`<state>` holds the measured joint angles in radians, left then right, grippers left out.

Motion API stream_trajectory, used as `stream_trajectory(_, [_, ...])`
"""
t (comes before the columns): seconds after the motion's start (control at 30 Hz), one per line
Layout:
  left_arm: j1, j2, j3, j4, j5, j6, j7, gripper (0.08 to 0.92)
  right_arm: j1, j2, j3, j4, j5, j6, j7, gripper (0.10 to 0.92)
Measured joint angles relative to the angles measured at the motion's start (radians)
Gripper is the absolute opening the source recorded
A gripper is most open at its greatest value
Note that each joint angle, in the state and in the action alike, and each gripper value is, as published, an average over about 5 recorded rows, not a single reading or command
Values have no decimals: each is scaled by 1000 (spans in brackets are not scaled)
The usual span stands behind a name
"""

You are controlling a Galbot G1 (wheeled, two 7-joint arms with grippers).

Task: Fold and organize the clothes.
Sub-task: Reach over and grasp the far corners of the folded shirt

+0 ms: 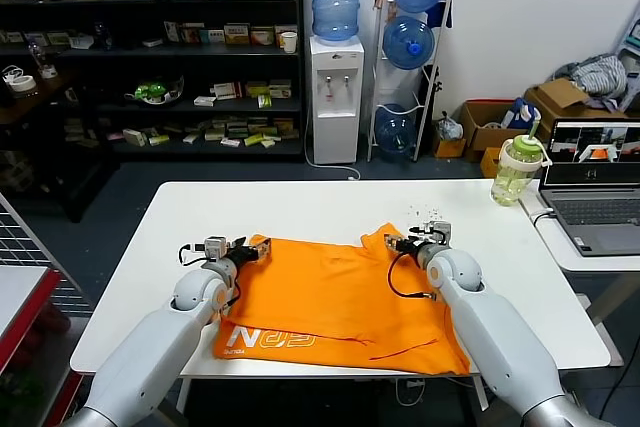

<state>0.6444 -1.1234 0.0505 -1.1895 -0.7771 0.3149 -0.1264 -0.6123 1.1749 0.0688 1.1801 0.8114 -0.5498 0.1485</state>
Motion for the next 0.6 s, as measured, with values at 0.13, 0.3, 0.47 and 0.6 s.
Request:
stream_trajectory(0.13, [-3, 0, 4, 1, 2, 1, -1, 533, 3, 1, -4, -1, 5, -5, 0, 484])
stream_trajectory(0.3, [-1, 0, 5, 0, 3, 2, -2, 386, 3, 2, -7, -2, 11, -11, -1, 345])
stream_trajectory(0.47, [3, -1, 4, -4, 4, 0, -2, 247, 1, 2, -8, -1, 15, -11, -5, 198])
stream_trajectory(0.6, [7, -1, 0, -10, 5, -5, -2, 133, -5, 0, -3, 3, 14, 2, -15, 130])
